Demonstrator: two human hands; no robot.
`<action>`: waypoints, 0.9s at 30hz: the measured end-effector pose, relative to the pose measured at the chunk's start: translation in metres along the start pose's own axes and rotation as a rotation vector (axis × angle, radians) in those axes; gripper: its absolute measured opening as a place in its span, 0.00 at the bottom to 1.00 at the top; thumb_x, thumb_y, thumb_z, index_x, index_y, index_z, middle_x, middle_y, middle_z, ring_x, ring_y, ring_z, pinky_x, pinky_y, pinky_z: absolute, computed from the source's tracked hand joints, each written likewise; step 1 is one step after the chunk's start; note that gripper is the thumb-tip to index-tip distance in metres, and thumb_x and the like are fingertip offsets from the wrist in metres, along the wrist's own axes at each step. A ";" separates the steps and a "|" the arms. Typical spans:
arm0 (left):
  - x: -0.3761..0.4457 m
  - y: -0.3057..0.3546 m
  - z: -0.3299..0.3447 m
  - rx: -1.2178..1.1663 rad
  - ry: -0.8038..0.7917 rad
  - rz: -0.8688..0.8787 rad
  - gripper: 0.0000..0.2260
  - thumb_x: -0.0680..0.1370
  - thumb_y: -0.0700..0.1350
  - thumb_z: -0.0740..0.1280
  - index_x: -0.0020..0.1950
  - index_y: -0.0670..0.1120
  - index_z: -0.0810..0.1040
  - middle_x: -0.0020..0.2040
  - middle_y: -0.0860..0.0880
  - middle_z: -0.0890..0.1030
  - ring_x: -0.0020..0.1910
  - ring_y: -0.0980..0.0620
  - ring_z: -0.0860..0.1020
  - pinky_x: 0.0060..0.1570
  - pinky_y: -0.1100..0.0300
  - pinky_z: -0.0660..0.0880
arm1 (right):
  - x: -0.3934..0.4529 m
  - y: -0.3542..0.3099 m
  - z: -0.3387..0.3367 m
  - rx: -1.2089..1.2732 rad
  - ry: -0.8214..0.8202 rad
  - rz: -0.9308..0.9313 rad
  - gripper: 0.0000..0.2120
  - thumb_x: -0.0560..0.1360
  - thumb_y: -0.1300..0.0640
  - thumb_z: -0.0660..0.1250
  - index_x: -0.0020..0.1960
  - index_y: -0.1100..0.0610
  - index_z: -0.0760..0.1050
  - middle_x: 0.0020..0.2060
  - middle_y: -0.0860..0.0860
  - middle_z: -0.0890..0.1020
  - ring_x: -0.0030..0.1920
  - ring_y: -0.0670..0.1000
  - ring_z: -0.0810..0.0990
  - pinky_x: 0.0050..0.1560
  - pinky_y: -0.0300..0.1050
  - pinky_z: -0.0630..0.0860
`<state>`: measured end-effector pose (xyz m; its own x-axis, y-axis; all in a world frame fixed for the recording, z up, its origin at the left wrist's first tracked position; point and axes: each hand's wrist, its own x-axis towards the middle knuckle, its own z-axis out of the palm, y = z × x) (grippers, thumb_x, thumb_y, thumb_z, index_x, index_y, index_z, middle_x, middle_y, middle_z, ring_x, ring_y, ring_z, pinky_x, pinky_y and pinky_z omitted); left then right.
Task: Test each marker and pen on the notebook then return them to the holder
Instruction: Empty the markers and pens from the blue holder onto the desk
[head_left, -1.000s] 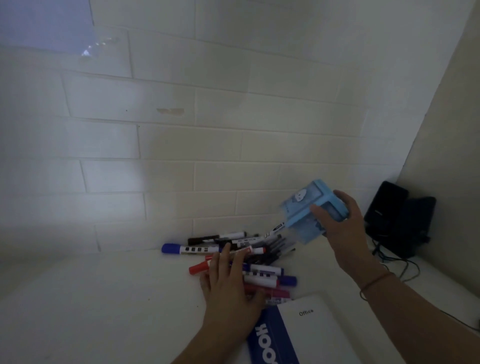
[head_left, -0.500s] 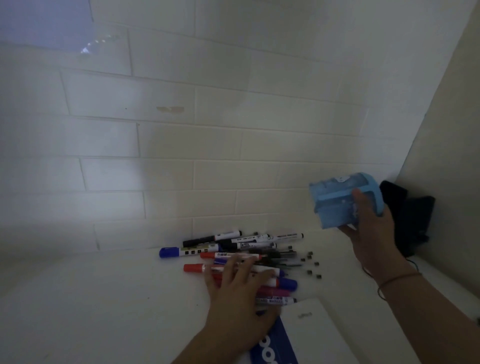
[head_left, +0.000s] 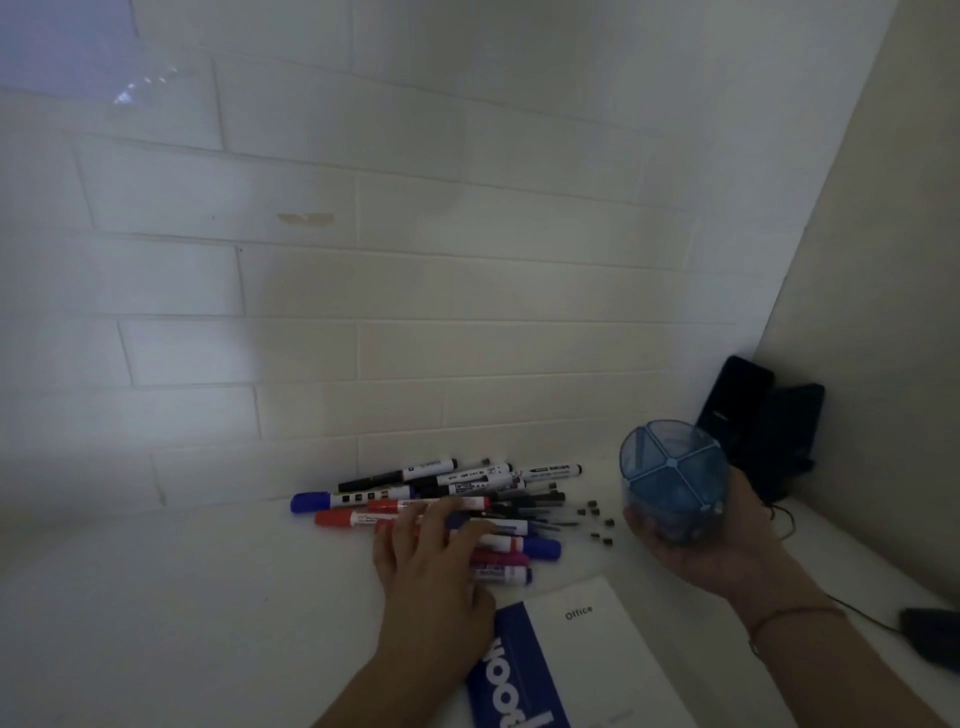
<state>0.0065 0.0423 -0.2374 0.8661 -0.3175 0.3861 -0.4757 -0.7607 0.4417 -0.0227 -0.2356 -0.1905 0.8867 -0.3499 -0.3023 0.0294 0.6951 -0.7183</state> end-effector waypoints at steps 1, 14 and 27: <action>-0.001 0.000 0.001 -0.011 -0.012 0.018 0.24 0.68 0.55 0.62 0.64 0.64 0.67 0.73 0.58 0.57 0.73 0.50 0.44 0.71 0.46 0.37 | 0.001 -0.001 0.003 -0.036 0.002 0.003 0.29 0.69 0.39 0.68 0.63 0.54 0.75 0.56 0.57 0.80 0.50 0.57 0.78 0.51 0.51 0.75; -0.003 0.002 -0.004 -0.039 -0.094 0.062 0.22 0.71 0.58 0.64 0.64 0.66 0.66 0.73 0.61 0.54 0.73 0.53 0.42 0.72 0.47 0.39 | 0.038 -0.023 0.021 -0.407 0.289 -0.029 0.21 0.75 0.40 0.59 0.54 0.56 0.75 0.45 0.55 0.81 0.40 0.55 0.80 0.28 0.48 0.80; -0.004 0.004 -0.004 -0.076 -0.081 0.128 0.22 0.75 0.40 0.62 0.63 0.63 0.72 0.69 0.64 0.62 0.72 0.56 0.49 0.73 0.53 0.44 | 0.027 -0.018 -0.008 -0.723 0.560 -0.092 0.12 0.76 0.68 0.62 0.59 0.64 0.71 0.39 0.57 0.74 0.33 0.57 0.74 0.25 0.47 0.76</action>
<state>0.0002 0.0428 -0.2337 0.8057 -0.4559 0.3781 -0.5906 -0.6672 0.4539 -0.0032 -0.2622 -0.1908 0.5369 -0.7686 -0.3479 -0.3739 0.1529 -0.9148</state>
